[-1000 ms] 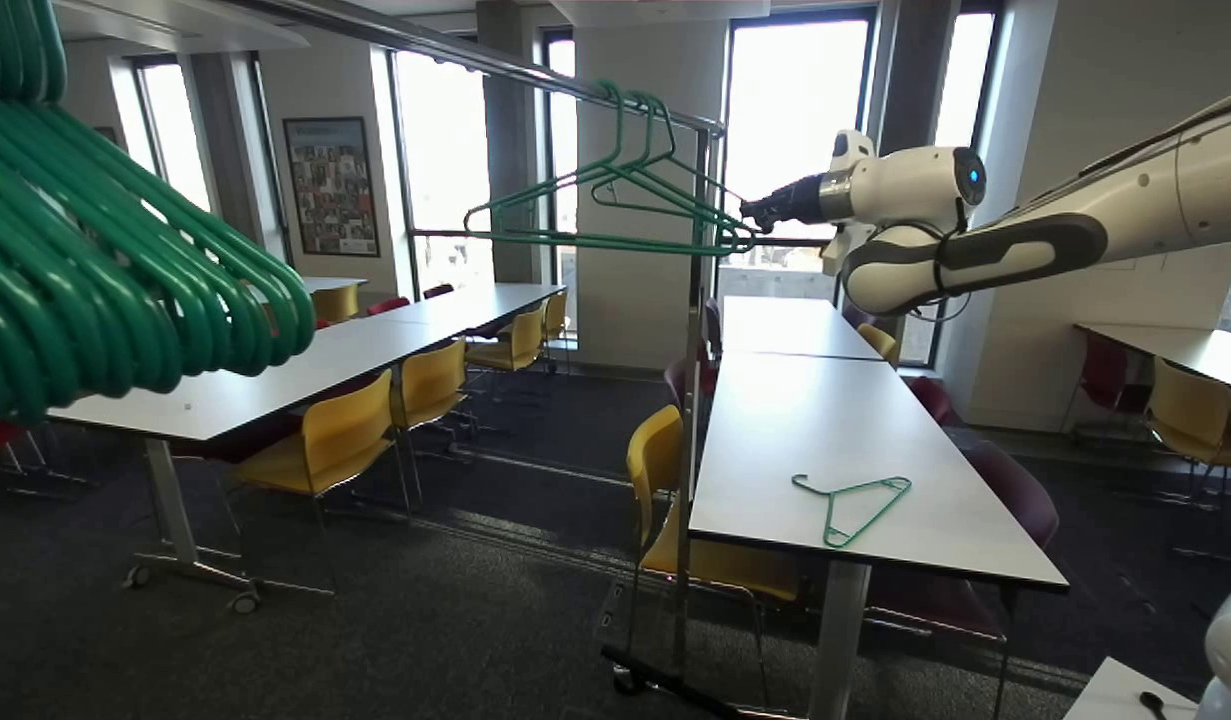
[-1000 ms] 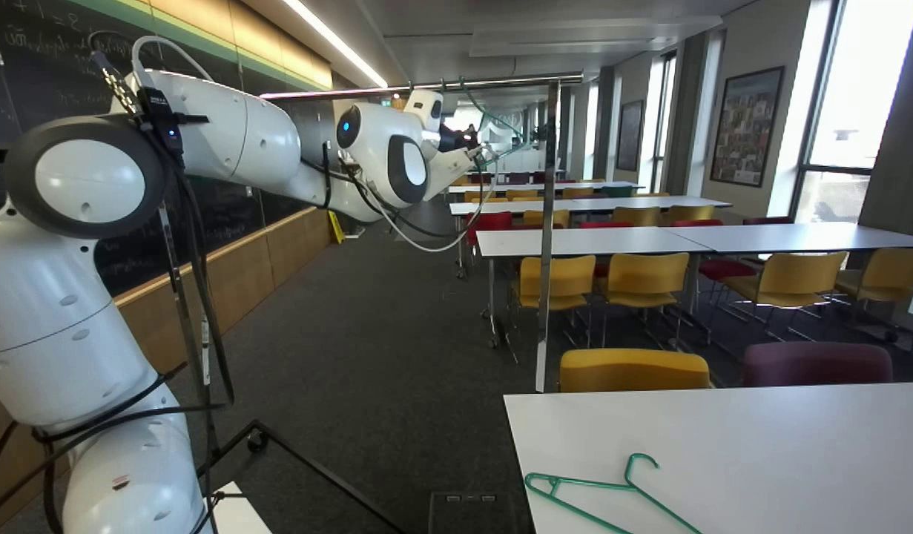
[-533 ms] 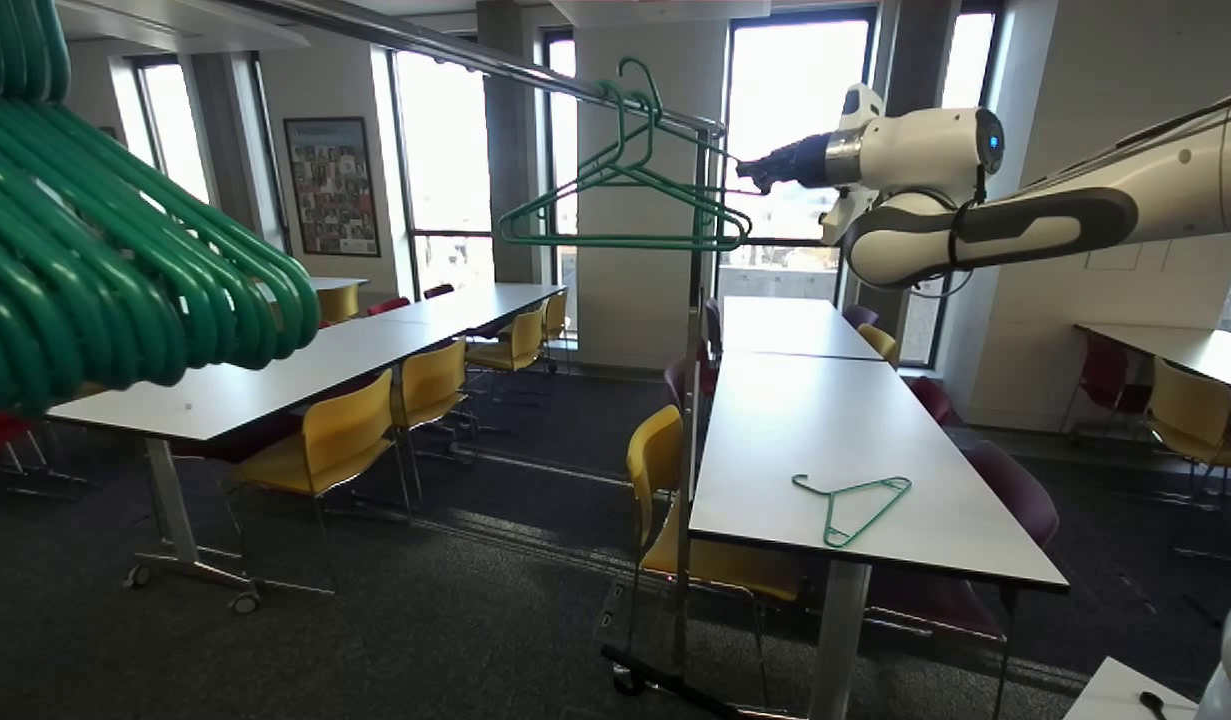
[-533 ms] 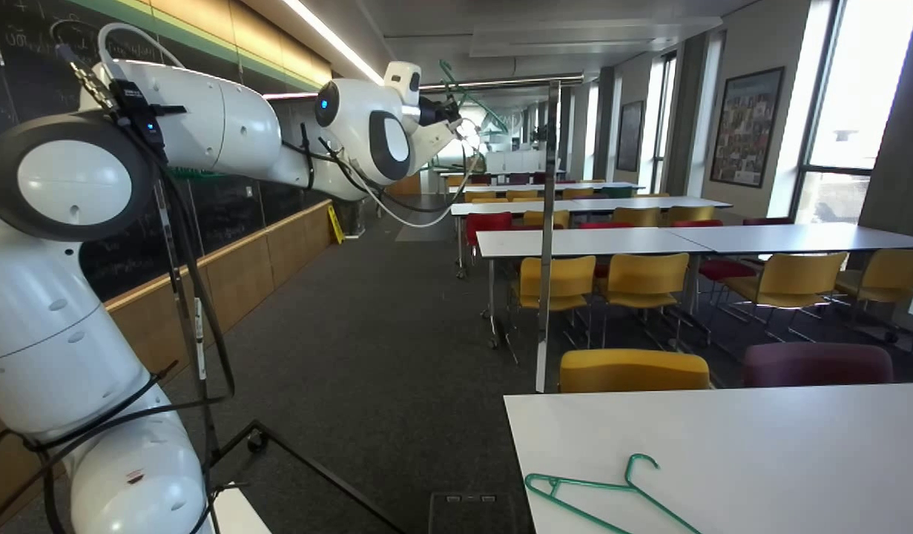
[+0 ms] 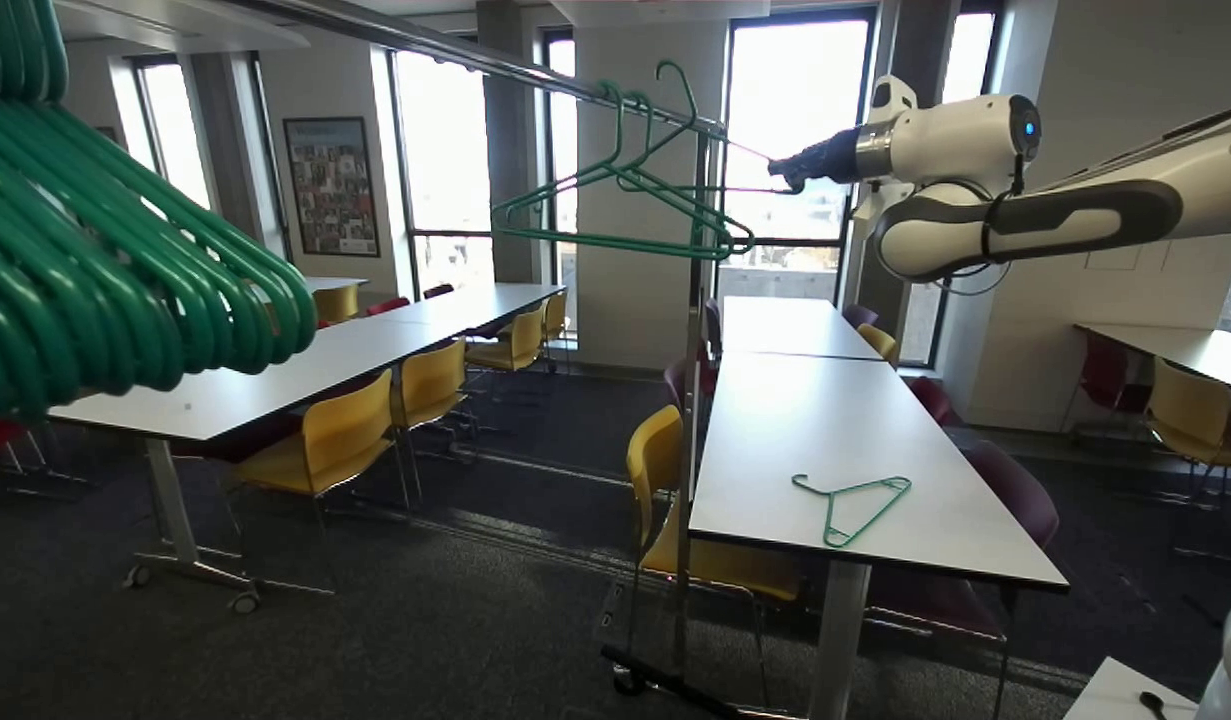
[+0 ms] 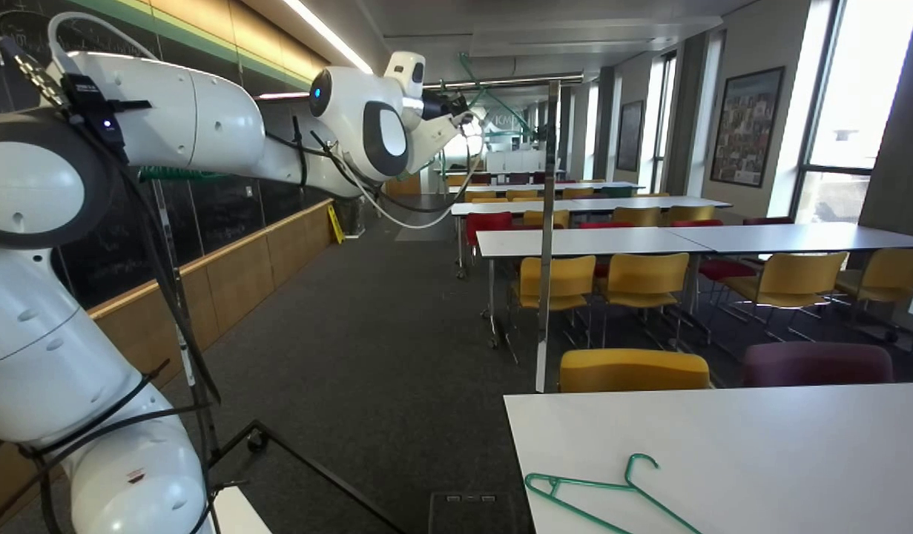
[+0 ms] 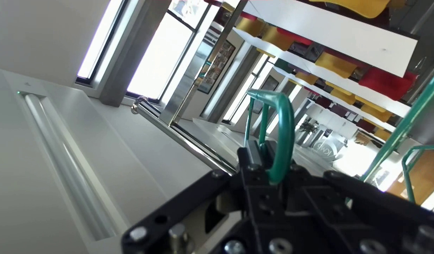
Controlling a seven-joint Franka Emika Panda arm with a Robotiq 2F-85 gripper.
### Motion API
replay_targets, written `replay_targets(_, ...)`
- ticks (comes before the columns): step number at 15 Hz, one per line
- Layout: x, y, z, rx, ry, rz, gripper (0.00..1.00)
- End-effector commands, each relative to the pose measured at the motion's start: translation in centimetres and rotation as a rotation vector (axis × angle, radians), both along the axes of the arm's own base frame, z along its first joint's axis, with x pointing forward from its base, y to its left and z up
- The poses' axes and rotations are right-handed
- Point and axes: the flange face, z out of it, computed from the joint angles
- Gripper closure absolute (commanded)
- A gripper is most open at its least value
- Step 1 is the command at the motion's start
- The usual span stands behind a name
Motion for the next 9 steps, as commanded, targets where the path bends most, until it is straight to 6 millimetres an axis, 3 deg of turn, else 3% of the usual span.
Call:
replay_targets(1,-3.6,-1.6,-0.4,-0.016,0.033,-0.039,0.98)
replay_targets(9,-8.3,-3.0,-3.2,-0.025,0.157,-0.121,0.98)
